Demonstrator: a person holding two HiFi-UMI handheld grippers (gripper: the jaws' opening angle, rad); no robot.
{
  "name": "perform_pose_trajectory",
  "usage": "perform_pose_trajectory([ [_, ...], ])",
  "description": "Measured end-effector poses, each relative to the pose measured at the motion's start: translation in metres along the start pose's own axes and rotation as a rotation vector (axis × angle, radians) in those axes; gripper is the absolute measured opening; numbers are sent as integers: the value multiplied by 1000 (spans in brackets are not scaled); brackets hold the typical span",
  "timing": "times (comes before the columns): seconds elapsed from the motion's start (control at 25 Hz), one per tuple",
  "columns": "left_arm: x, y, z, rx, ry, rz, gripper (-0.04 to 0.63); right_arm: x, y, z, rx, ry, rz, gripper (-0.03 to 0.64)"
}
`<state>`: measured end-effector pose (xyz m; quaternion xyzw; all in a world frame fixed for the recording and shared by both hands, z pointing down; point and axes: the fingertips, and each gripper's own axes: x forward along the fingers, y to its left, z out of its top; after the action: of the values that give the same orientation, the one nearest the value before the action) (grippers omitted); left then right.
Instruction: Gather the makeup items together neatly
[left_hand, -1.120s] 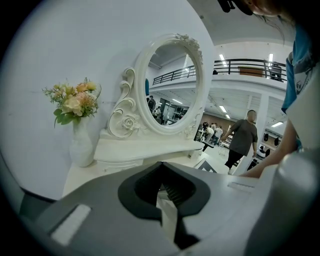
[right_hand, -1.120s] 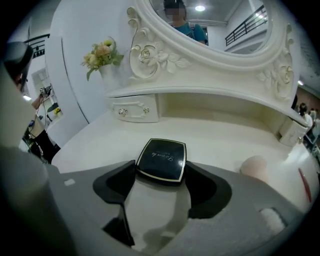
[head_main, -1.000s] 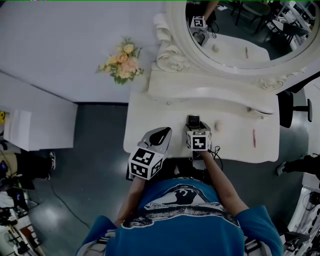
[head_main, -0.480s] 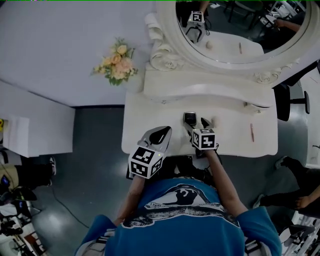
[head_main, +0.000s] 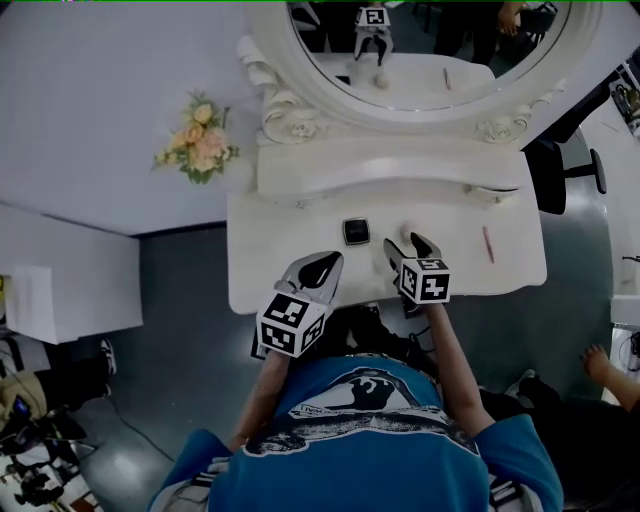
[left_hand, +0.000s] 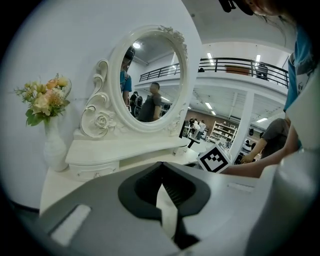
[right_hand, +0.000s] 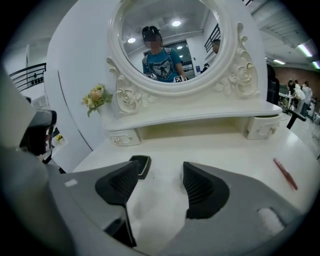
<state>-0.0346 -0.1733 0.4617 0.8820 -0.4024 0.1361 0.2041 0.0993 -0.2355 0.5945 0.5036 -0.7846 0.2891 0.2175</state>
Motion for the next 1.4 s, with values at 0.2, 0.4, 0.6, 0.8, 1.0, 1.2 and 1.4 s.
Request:
perform_pose_trajectory([
  [0.2, 14, -18, 3, 10, 6, -24, 11, -27, -48, -6, 26, -1, -70, 255],
  [0.4, 30, -42, 3, 20, 13, -45, 11, -52, -101, -14, 35, -2, -132, 227],
  [0.6, 50, -69, 2, 51, 15, -68, 11, -73, -157, -24, 27, 10, -187, 210],
  [0.8, 74, -101, 11, 127, -9, -119, 11, -91, -209, -39, 12, 50, -225, 204],
  [1.0, 95, -130, 16, 184, -3, -172, 11, -99, -252, -56, -22, 115, -254, 195],
  [1.2, 111, -145, 14, 195, 23, -174, 11, -97, -275, -71, -18, 155, -258, 147],
  [1.4, 118, -152, 12, 193, 40, -164, 11, -91, -279, -80, 10, 168, -238, 114],
])
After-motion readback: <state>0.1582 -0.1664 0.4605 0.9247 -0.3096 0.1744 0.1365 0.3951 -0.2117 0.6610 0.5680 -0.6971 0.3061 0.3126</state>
